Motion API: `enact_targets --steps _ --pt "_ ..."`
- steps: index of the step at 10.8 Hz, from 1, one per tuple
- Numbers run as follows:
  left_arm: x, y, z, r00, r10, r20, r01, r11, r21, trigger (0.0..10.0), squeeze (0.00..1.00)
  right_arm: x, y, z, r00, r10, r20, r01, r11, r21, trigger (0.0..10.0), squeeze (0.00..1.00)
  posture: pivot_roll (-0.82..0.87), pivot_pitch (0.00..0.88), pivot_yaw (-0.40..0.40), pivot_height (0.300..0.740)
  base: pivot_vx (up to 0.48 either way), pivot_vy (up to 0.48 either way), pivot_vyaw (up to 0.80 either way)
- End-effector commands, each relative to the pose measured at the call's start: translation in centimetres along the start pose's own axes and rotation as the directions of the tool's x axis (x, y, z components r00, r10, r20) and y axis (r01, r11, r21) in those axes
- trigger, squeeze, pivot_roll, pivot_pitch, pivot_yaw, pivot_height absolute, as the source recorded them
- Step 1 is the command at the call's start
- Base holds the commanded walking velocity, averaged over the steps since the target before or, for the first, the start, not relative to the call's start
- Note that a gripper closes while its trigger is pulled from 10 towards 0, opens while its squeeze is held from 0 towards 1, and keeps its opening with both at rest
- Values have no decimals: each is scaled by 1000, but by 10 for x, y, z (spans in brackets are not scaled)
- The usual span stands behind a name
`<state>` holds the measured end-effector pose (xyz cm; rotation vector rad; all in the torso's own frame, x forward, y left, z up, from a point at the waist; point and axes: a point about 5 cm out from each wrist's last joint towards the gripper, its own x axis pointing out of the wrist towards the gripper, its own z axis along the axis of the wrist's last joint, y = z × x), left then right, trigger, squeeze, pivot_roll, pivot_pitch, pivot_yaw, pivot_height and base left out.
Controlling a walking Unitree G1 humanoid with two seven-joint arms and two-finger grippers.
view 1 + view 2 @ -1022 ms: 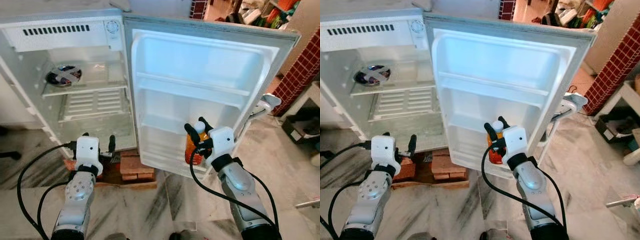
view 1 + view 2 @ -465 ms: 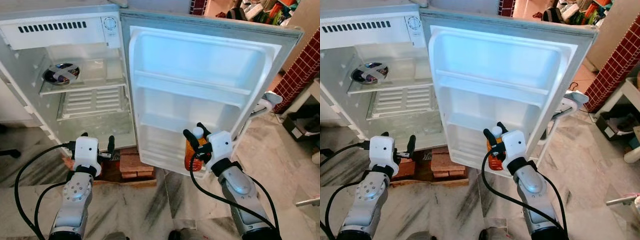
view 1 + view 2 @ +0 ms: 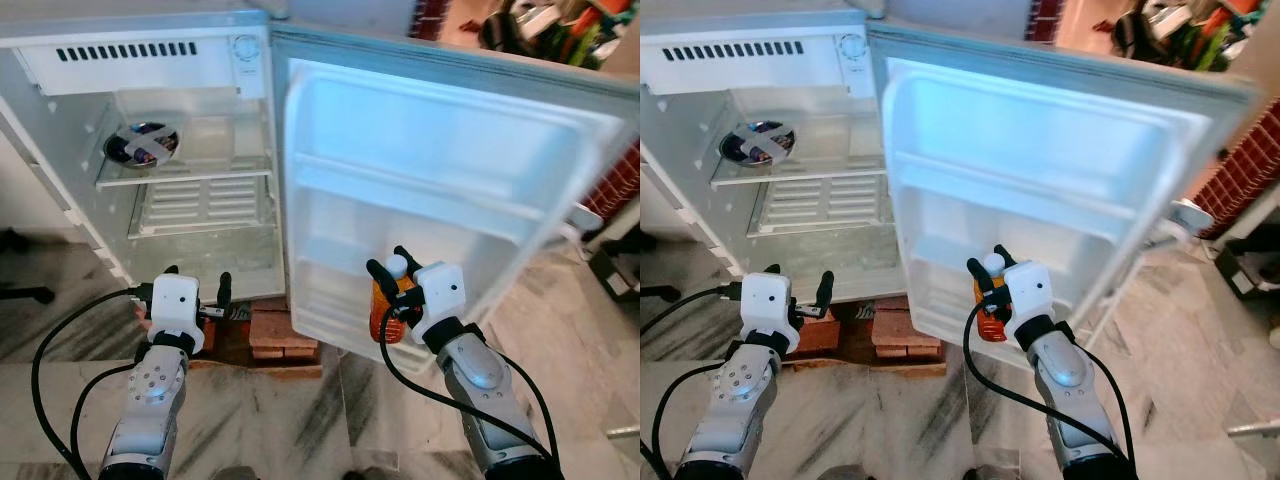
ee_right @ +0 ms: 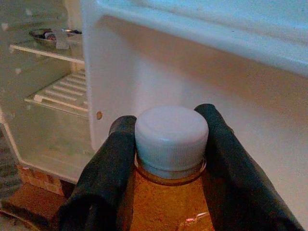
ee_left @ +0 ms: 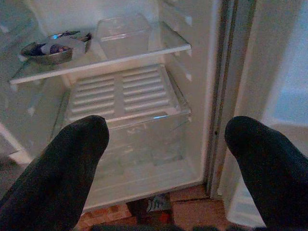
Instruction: Restocking fridge
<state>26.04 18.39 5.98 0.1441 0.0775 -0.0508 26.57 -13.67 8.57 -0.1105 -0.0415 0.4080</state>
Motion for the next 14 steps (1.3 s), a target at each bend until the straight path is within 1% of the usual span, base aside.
enact_targets --steps 1,2,6,10,14 --pt "-1 2 -4 1000 1 -14 -1 1000 1 10000 0 0 -1 3 1000 5 21 -5 1000 -10 10000 0 80 85 -26 740 304 0 0" --pt "-1 1 -4 1000 0 -15 0 1000 -2 10000 0 -1 -2 2 1000 5 17 -5 1000 -10 10000 0 79 85 -27 740 281 0 0" --pt "-2 -2 -6 1000 -7 -23 7 1000 -15 10000 0 -3 0 0 1000 6 11 -6 1000 3 10000 0 79 88 -27 740 0 0 0" --pt "-13 -4 -9 1000 -2 -30 1 1000 -21 10000 0 -11 -1 -5 1000 -28 8 27 997 67 10000 0 82 104 -37 740 0 0 0" --pt "-12 0 -11 999 19 -46 -20 1000 -10 10000 0 -8 -3 -4 1000 -27 15 26 997 79 10000 0 82 105 -41 692 0 0 0"
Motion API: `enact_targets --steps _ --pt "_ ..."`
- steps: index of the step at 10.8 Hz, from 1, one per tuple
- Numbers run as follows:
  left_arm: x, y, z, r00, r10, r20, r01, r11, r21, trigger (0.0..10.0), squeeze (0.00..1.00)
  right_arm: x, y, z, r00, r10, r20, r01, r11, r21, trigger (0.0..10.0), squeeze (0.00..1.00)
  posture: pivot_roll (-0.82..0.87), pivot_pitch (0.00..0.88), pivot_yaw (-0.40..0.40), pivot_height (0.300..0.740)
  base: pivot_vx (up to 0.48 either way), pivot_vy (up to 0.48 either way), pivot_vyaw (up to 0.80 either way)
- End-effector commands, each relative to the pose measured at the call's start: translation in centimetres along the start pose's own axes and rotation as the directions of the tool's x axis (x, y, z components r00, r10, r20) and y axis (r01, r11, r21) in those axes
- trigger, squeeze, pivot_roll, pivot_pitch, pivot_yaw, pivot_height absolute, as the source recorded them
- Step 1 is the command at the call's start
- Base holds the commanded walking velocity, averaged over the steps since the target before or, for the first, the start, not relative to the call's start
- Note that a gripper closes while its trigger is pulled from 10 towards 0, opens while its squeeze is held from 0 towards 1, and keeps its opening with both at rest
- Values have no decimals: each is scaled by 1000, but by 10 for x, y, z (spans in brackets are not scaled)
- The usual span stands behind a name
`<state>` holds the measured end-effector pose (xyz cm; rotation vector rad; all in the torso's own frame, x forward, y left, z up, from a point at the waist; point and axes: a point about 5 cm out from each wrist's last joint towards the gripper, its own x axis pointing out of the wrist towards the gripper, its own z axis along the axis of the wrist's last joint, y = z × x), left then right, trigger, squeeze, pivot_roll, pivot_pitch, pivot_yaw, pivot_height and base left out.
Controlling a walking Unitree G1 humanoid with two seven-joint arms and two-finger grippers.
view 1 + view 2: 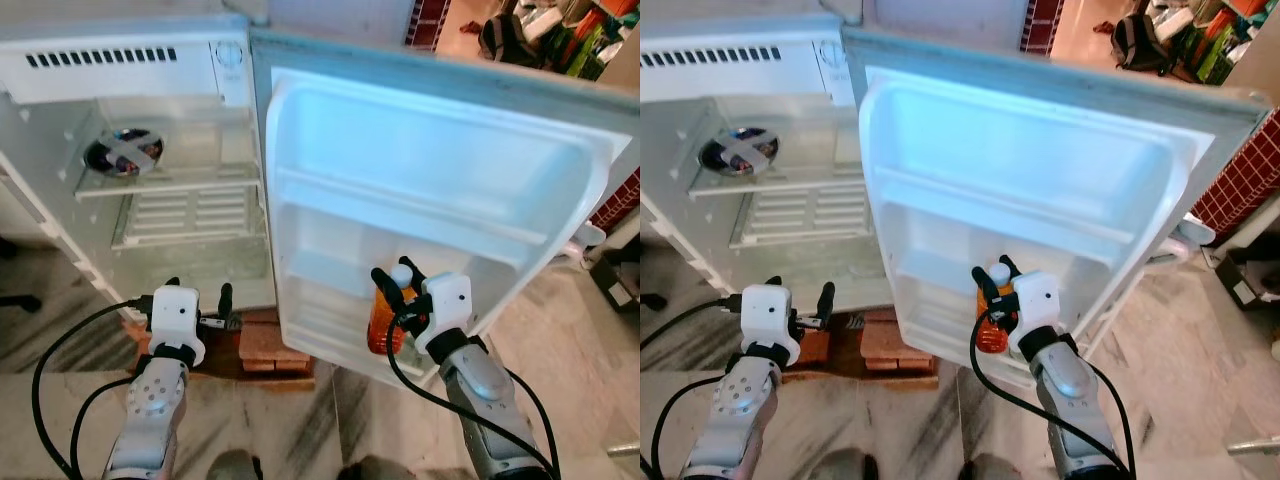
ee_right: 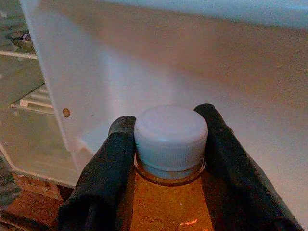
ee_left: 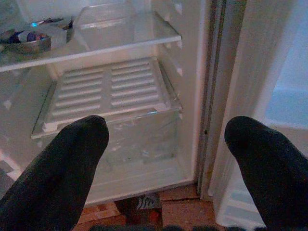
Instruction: Restocking fridge
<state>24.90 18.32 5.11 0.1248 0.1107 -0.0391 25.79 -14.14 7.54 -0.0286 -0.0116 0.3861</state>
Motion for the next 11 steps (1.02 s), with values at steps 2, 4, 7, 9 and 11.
enact_targets --steps 2,4,7,9,11 --pt "0 3 -1 1000 10 -16 -10 1000 16 10000 0 1 -2 6 1000 -6 30 7 1000 -5 10000 0 79 102 -37 667 0 0 0" --pt "1 4 0 1000 11 -16 -11 1000 16 10000 0 1 -3 7 999 -10 36 10 1000 -7 10000 0 78 99 -37 647 0 0 0" --pt "2 4 0 1000 24 -18 -23 999 27 10000 0 3 -3 6 999 -6 34 7 1000 -12 10000 0 84 97 -36 647 0 0 0" --pt "3 4 1 999 31 -18 -31 999 28 10000 0 4 0 5 999 3 34 -2 1000 -12 10000 0 85 99 -40 647 0 0 0" --pt "3 3 1 999 35 -19 -34 999 24 10000 0 5 0 5 999 6 34 -5 1000 -12 10000 0 83 100 -39 637 0 0 0"
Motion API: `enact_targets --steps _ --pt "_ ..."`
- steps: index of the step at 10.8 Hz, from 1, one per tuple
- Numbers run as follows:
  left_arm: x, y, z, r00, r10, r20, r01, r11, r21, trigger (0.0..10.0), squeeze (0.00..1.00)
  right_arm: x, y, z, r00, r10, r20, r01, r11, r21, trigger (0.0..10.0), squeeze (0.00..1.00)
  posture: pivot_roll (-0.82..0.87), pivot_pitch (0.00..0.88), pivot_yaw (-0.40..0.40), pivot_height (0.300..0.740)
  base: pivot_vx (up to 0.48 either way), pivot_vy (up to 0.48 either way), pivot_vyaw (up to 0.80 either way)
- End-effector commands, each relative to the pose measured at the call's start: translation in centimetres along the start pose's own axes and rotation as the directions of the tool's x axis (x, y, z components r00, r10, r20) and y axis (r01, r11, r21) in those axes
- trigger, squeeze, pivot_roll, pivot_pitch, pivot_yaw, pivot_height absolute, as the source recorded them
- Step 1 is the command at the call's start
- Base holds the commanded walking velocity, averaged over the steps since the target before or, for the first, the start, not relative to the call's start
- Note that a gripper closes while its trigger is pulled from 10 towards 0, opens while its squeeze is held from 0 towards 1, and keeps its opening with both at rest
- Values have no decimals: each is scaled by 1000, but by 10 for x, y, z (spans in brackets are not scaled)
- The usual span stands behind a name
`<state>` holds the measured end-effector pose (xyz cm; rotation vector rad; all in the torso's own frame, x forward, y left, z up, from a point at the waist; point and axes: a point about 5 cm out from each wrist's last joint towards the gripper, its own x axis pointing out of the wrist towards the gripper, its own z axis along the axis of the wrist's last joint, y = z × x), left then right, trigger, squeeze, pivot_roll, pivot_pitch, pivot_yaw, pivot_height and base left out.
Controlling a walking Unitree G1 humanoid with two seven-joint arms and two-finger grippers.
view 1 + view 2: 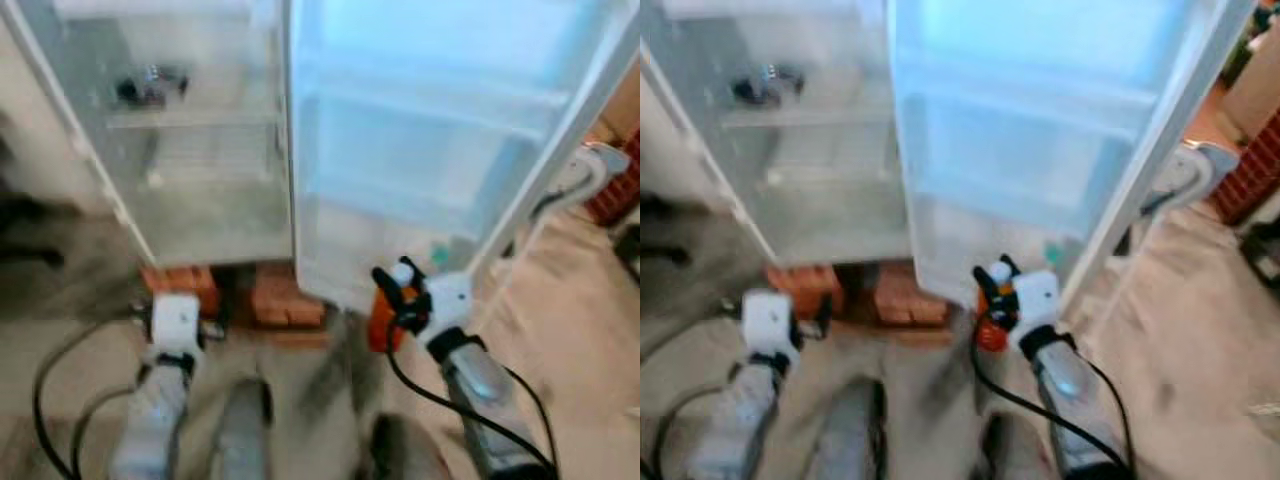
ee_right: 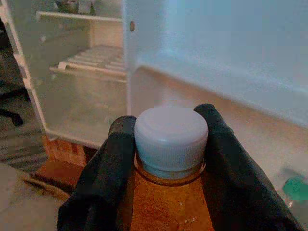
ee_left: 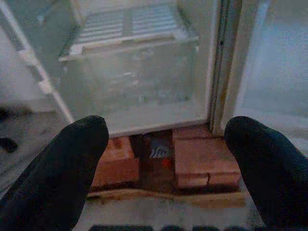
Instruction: Restocking fridge
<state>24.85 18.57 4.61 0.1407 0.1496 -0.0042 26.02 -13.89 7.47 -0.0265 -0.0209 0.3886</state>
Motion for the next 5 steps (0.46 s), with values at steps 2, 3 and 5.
enact_targets --steps 2,3,5 --pt "3 -1 6 1000 -2 17 2 1000 9 10000 0 2 -1 5 1000 6 25 -6 1000 -17 10000 0 79 102 -39 598 0 0 0" --pt "3 0 5 1000 2 12 -2 1000 13 10000 0 2 -1 5 1000 9 28 -8 1000 -17 10000 0 77 102 -40 587 0 0 0" --pt "3 0 4 1000 7 8 -7 1000 15 10000 0 3 0 5 1000 13 28 -13 1000 -20 10000 0 77 102 -40 587 0 0 0"
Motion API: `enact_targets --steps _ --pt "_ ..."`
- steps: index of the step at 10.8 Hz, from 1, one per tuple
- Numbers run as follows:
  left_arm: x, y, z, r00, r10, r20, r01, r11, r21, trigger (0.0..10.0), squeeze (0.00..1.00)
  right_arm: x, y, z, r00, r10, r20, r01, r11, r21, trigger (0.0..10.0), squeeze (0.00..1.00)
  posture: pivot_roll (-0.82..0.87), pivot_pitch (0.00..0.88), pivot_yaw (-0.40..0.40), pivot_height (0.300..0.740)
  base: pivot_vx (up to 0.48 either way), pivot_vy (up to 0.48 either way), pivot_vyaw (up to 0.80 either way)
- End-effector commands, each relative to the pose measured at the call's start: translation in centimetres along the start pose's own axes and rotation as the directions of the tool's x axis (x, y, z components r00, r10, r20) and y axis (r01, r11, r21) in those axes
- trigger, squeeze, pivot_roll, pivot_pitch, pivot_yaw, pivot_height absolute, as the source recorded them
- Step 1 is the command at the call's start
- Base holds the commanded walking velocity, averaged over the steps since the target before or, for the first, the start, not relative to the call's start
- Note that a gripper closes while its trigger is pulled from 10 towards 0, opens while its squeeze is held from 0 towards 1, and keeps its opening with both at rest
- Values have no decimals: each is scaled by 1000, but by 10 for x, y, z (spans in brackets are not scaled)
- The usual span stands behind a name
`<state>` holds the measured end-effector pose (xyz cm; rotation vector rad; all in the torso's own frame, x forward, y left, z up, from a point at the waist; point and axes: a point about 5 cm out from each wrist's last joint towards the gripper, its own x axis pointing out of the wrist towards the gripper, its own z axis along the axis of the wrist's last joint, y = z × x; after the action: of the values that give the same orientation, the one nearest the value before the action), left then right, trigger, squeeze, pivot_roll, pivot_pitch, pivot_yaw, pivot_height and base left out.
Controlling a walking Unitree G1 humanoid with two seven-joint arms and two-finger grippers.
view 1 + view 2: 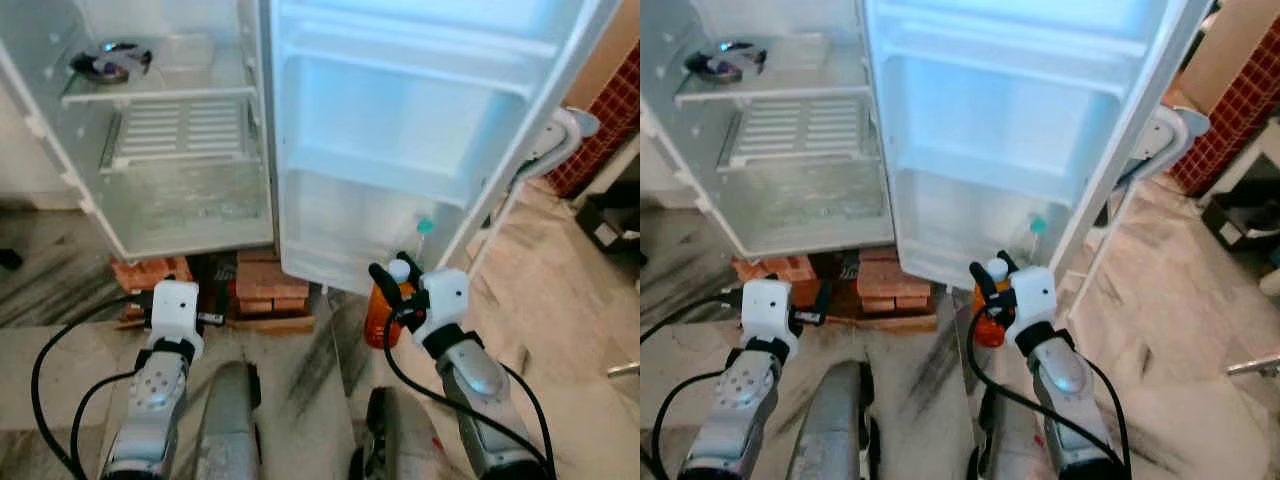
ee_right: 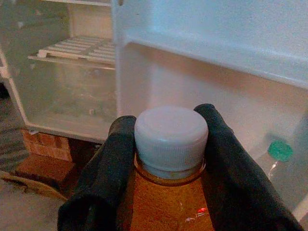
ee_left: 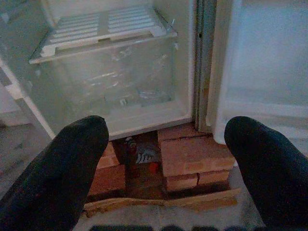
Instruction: Restocking fridge
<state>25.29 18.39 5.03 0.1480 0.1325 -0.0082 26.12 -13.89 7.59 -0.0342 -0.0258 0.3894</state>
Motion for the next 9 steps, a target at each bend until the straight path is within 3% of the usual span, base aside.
enact_targets --steps 1,5,9 --pt "0 0 -2 1000 6 -11 -6 1000 6 10000 0 2 0 4 1000 12 23 -12 1000 -16 10000 0 77 102 -39 587 0 0 0" --pt "0 0 -3 1000 4 -20 -3 1000 17 10000 0 3 5 6 998 56 35 -54 998 -43 10000 0 77 101 -38 587 0 0 0" --pt "1 -1 -2 1000 -11 -12 11 1000 14 10000 0 7 8 11 995 87 56 -84 995 -53 10000 0 77 100 -37 587 335 0 0"
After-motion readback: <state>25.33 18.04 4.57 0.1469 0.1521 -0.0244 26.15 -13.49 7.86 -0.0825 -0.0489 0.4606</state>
